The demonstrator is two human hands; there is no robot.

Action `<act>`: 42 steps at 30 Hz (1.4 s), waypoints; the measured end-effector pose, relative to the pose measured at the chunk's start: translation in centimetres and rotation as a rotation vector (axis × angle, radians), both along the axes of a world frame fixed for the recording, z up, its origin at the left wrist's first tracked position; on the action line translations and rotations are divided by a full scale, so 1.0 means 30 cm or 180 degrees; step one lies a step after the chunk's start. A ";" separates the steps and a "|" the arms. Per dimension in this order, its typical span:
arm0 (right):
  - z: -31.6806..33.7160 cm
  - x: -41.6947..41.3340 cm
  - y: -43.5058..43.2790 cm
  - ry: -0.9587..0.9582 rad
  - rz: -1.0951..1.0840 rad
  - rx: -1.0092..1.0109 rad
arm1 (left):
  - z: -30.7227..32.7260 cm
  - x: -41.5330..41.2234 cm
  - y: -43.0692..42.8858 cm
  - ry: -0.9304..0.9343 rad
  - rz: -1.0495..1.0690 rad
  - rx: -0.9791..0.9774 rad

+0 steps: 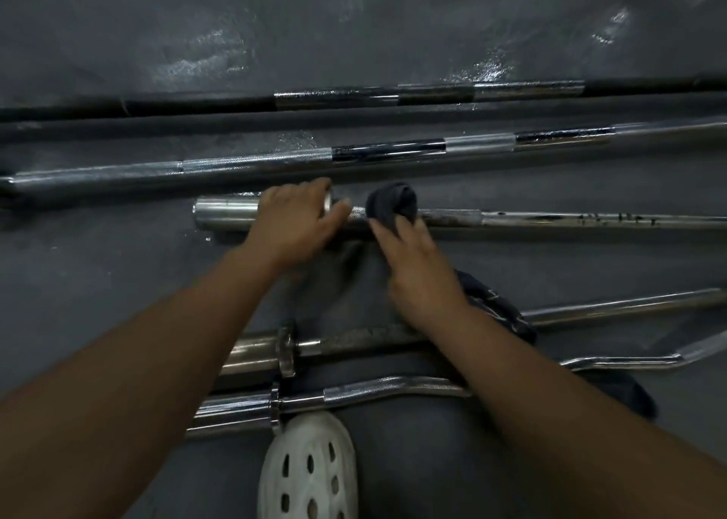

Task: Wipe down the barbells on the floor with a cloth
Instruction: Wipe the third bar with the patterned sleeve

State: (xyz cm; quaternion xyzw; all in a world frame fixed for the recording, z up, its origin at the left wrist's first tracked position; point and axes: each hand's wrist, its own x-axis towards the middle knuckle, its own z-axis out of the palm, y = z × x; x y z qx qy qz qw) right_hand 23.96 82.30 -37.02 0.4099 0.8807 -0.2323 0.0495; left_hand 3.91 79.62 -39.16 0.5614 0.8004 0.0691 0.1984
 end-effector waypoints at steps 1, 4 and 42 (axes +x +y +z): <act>-0.003 0.048 0.046 -0.0015 -0.0012 0.0200 | 0.011 0.004 -0.015 -0.0003 -0.0041 0.0111; -0.020 0.226 0.126 -0.0454 -0.1405 0.0537 | 0.019 0.076 -0.141 -0.0199 0.0409 0.0677; -0.031 0.111 0.048 -0.0011 -0.1753 0.0350 | -0.043 0.116 -0.187 0.0271 0.0063 0.0096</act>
